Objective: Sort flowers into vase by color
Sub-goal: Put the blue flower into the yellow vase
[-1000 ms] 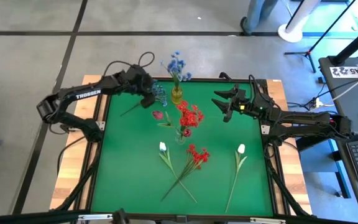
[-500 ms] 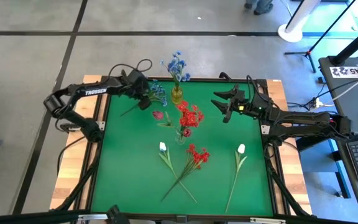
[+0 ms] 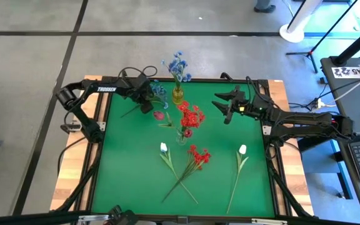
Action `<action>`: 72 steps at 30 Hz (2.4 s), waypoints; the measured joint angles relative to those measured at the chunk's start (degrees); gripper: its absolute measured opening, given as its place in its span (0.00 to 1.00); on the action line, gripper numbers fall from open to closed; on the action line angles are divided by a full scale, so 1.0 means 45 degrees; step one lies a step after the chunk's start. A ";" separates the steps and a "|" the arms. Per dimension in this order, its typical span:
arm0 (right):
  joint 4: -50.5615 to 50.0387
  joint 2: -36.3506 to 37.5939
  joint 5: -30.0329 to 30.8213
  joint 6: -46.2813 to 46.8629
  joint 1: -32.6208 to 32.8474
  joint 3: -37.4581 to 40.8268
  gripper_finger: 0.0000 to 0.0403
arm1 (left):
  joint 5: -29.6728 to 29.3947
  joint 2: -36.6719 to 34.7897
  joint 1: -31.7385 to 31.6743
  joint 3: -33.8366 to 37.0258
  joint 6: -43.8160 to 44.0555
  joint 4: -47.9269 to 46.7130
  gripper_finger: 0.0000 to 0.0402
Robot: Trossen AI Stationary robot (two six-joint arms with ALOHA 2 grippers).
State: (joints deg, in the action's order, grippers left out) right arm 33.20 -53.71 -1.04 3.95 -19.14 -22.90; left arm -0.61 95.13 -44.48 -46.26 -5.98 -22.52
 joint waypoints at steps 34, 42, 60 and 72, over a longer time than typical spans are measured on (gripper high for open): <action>-0.0741 0.0000 0.0002 0.0058 0.0000 0.0000 0.49 | 0.1523 -0.6133 0.0018 -0.0782 0.2000 0.0452 0.01; -0.0672 0.0000 0.0010 0.0058 0.0000 0.0000 0.49 | 0.4771 -0.7977 0.0133 -0.0792 0.2593 0.3299 0.01; -0.0560 0.0000 0.0133 0.0160 0.0000 0.0000 0.49 | 0.6341 -0.5287 0.0911 0.2093 0.4317 1.6012 0.02; -0.0158 0.0005 0.0131 0.0309 0.0000 0.0000 0.49 | 0.5692 -0.1587 0.1147 0.2047 0.4659 2.2119 0.02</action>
State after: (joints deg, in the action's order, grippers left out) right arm 32.49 -53.69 -0.45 5.34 -19.14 -22.90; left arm 25.00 87.98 -39.32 -37.05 14.98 77.01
